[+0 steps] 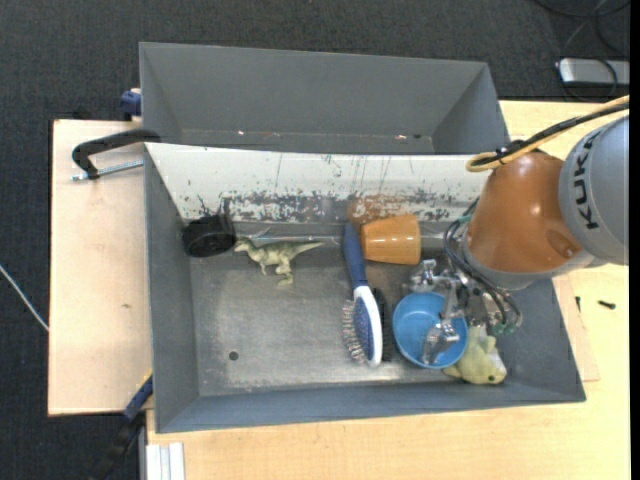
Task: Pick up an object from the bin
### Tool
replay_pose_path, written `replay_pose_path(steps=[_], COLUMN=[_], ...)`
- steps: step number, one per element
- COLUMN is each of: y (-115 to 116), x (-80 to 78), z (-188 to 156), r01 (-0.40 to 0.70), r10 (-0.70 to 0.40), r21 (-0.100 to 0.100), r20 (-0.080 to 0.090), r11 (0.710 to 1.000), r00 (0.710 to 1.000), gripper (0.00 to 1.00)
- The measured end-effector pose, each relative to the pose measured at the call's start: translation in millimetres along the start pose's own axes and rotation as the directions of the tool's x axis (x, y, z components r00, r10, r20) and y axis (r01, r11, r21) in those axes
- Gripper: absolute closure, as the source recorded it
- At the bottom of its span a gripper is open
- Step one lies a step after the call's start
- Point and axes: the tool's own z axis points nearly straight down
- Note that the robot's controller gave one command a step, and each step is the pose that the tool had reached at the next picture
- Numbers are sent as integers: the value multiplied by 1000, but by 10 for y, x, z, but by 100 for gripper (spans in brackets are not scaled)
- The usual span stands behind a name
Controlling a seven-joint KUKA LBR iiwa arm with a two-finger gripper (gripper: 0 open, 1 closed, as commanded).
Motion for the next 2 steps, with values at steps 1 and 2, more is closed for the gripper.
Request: replay_pose_path(steps=[1, 2], y=[-2, -81], x=[-31, -255], z=[-39, -1503], r01=[2, -3], r10=[-2, 3], r21=[3, 3], r20=[8, 11], r11=[1000, 1000], r00=[1000, 1000], gripper=[100, 100])
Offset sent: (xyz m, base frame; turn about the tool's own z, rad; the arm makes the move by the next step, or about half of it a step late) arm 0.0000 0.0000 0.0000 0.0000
